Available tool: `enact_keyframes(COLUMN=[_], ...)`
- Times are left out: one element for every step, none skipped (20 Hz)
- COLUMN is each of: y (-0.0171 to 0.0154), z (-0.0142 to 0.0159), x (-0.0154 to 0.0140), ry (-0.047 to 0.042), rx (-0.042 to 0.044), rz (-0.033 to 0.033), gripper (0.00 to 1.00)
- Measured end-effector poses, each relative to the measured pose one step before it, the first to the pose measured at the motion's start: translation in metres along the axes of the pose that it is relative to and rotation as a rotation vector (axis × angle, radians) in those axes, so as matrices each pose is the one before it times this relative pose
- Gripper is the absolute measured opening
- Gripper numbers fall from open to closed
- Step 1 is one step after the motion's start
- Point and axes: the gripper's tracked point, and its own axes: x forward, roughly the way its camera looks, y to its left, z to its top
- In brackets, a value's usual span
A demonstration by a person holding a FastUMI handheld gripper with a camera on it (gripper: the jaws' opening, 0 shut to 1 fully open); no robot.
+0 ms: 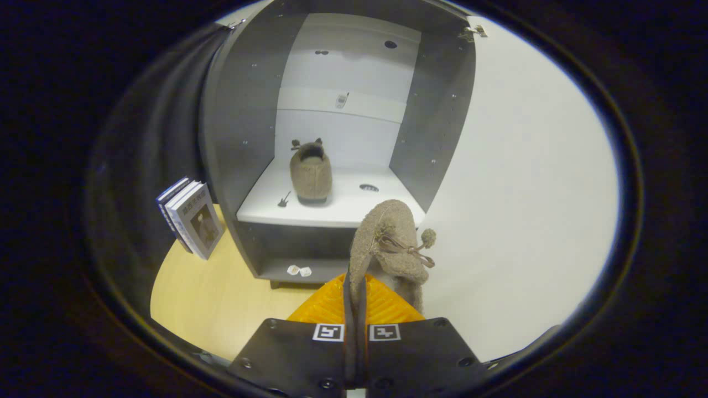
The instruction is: Open the shoe cabinet door, grab the shoes and put them into the shoe cabinet, then close the shoe cabinet door.
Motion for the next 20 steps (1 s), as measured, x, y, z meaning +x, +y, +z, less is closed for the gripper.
enact_keyframes(y=[-0.00123,0.00065,-0.00105,-0.00103,-0.00173,-0.00138,-0.00041,-0.00138,-0.0002,0.00045,0.00173,0.00154,0.00406,0.00319,0.00249,0.00454,0.00294,0.00332,0.00255,0.00274], z=[0.01375,0.01213,0.01042,0.01219,0.01321,0.01139,0.00851,0.01008,0.00833,0.00521,0.00381,0.003,0.00114,0.00041,0.00236,0.0015,-0.00029,-0.00143,-0.00225,-0.00051], x=[0.00893,0.01094,0.01319,0.01312,0.01593,0.01465,0.01623,0.01674,0.01695,0.01625,0.01636,0.0144,0.01386,0.01233,0.00863,0.00494,0.00544,0.00296,0.0022,0.00169], ry=[-0.00762,-0.00589,-0.00321,-0.00651,-0.00583,-0.00218,0.00182,0.00019,0.00542,0.01095,0.01315,0.01052,0.01155,0.01172,0.00151,-0.00137,-0.0001,0.0045,0.00559,0.00169], rx=[0.00679,-0.00281,-0.01079,-0.0161,-0.01476,-0.01078,-0.01199,-0.01053,-0.00761,-0.01225,-0.01703,-0.0152,-0.01418,-0.00844,-0.00435,-0.00897,-0.01394,-0.01201,-0.00937,-0.00462], rz=[0.00372,0.00478,0.00616,0.00328,0.00301,0.00232,0.00041,0.00077,0.00303,0.00449,0.00495,0.00513,0.00711,0.00947,0.00725,0.00926,0.005,0.00948,0.00811,0.00836], gripper=[0.03,0.03,0.03,0.03,0.03,0.03,0.03,0.03,0.03,0.02,0.02,0.02,0.02,0.03,0.03,0.03,0.03,0.03,0.03,0.03])
